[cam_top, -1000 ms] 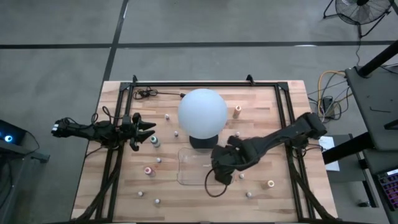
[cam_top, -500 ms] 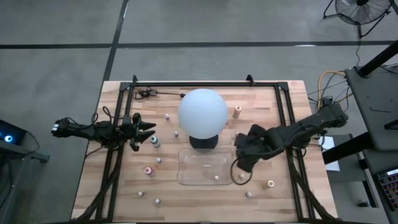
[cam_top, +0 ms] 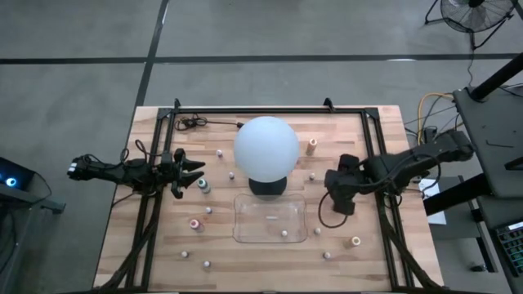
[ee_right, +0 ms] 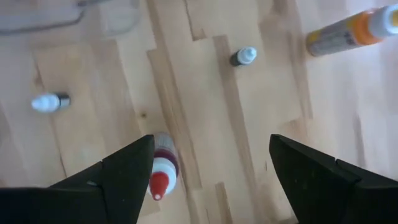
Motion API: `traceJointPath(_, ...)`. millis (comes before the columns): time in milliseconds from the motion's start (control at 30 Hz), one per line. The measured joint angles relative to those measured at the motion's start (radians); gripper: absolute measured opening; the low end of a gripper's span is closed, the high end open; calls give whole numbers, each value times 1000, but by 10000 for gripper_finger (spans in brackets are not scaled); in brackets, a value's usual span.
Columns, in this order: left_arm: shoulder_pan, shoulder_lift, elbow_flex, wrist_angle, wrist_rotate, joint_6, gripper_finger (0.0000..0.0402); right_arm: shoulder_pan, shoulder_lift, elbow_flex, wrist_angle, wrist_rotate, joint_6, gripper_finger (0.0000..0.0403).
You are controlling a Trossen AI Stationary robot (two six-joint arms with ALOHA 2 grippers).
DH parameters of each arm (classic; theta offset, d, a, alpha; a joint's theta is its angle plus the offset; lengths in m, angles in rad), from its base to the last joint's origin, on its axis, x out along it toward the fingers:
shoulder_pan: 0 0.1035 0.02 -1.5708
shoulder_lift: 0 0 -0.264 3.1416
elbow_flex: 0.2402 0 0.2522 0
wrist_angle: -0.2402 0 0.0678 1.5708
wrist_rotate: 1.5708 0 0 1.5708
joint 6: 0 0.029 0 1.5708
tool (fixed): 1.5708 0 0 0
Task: Pick & Place food coloring
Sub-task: Put the top small green food coloring bottle into the transparent bin
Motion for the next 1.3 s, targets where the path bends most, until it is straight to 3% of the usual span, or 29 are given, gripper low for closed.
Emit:
traceJointPath(167, 0, 0, 0, 0, 0, 0, 161, -67, -12, -42, 85, -80, -175, 307)
traceJointPath(567, 0, 0, 0, -1, 0, 0, 161, -304, 63, -68, 175, -131, -496, 306)
traceJointPath(867, 0, 0, 0, -1, 0, 0, 161, -413, 133, -73, 323, -182, -540, 306)
traceJointPath(1300, 0, 0, 0, -1, 0, 0, 161, -444, 192, -156, 474, -226, -539, 304)
